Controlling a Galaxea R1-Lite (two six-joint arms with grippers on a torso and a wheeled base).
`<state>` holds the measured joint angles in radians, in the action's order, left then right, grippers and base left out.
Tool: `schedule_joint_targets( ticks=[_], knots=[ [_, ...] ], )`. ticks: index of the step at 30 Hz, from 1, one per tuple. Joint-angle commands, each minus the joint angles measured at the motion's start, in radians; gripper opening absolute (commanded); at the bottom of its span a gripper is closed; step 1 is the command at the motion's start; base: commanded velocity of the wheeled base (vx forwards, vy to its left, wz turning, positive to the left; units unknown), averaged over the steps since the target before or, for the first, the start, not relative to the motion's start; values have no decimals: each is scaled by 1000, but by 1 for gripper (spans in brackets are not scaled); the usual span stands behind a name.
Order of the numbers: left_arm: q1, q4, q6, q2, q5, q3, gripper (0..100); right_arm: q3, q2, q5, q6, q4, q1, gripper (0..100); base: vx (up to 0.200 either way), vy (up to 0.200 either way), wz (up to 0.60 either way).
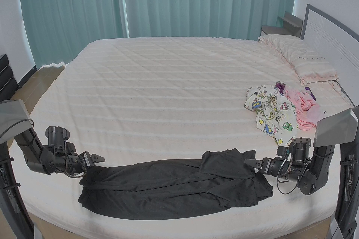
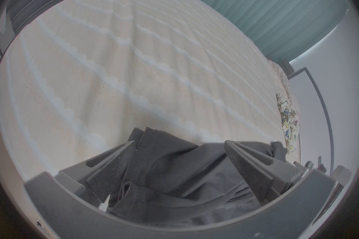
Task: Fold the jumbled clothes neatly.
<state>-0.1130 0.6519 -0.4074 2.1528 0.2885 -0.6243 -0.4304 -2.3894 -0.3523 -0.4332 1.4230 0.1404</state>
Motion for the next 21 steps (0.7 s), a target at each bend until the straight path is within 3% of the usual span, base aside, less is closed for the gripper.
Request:
schedule_joint_targets(
  ticks=[1,10,11,21],
  knots=[
    [-1,3,15,81,0,-23,100,-1,-5,0,1,1,1,100,0,0,0],
    [-19,3,10,107,6,-69,100,-2,-8,0,1,-1,-1,100,0,0,0],
    [-24,3,10,108,6,-74,0,-2,-8,0,1,-1,-1,100,0,0,0],
    [-47,5,1,124,-3,-86,0,-33,-21,0,-1,-7,-28,100,0,0,0]
  ],
)
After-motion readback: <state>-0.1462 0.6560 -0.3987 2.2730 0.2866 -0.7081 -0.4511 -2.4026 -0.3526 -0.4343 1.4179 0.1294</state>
